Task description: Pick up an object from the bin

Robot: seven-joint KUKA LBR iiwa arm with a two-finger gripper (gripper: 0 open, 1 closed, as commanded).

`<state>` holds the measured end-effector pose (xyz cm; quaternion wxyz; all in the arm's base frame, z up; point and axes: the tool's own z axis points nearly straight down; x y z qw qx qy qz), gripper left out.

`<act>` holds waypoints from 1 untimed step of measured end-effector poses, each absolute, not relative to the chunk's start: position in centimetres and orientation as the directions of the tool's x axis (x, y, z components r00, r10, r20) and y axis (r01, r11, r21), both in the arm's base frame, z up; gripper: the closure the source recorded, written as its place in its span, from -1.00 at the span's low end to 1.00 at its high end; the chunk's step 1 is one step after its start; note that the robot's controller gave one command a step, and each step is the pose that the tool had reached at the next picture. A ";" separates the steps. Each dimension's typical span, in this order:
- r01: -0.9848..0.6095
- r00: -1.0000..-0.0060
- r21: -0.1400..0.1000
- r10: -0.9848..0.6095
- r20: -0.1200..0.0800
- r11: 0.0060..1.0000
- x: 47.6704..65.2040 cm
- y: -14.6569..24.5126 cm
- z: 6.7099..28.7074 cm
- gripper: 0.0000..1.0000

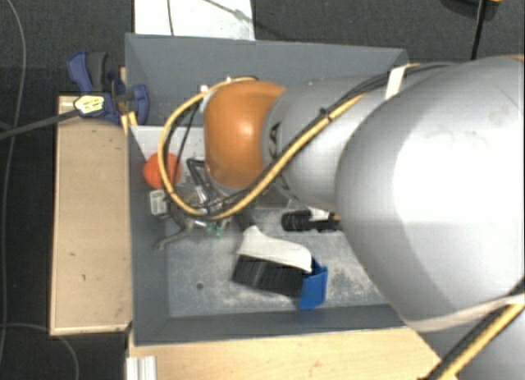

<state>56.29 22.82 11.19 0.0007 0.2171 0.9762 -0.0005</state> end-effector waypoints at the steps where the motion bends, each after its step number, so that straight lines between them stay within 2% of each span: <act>1: 0.423 -0.906 0.004 0.423 -0.007 0.906 56.5 22.9 12.3 1.00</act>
Offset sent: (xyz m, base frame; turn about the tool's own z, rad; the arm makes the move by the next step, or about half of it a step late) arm -0.0002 0.0001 0.0502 0.0000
